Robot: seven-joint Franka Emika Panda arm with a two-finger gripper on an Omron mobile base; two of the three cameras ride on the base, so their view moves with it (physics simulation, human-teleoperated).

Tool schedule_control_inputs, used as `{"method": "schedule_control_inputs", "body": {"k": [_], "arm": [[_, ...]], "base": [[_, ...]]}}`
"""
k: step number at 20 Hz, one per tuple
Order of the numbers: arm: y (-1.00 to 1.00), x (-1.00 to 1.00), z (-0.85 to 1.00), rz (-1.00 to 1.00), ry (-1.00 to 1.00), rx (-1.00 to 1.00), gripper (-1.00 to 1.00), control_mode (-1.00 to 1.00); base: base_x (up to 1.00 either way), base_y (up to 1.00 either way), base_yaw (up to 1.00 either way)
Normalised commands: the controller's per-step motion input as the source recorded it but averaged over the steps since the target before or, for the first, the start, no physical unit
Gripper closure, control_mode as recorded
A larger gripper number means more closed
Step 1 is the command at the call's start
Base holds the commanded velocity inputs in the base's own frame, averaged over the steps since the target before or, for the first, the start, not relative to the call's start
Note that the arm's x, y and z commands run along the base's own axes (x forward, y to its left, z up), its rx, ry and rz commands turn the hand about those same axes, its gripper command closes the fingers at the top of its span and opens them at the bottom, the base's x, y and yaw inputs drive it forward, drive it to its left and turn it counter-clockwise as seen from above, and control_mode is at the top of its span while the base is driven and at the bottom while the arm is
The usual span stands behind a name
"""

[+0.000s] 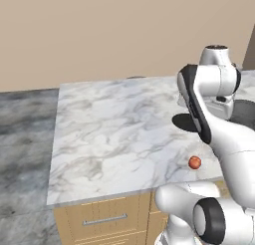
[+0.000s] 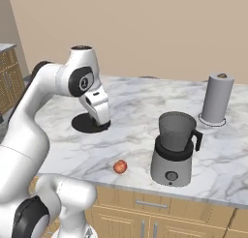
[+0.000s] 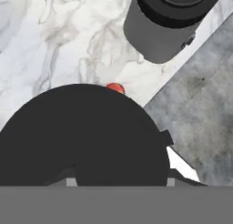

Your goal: Open the blender lid, put the peach in the blender, close the lid, and start the blender.

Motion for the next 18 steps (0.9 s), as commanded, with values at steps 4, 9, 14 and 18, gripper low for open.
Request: {"method": "schedule_control_inputs", "body": {"k": [4, 9, 14, 18], "arm": [[1.00, 0.10, -0.82, 0.17, 0.12, 0.00, 1.00, -1.00], [0.92, 0.40, -0.70, 0.14, 0.05, 0.00, 1.00, -1.00], [0.49, 0.70, -0.57, 0.08, 0.01, 0.00, 1.00, -1.00], [0.36, 0.62, -0.72, 0.06, 0.00, -0.02, 1.00, -1.00]], "base": [[0.00, 0.00, 0.00], [0.00, 0.00, 0.00], [0.00, 0.00, 0.00], [0.00, 0.00, 0.00]]}}
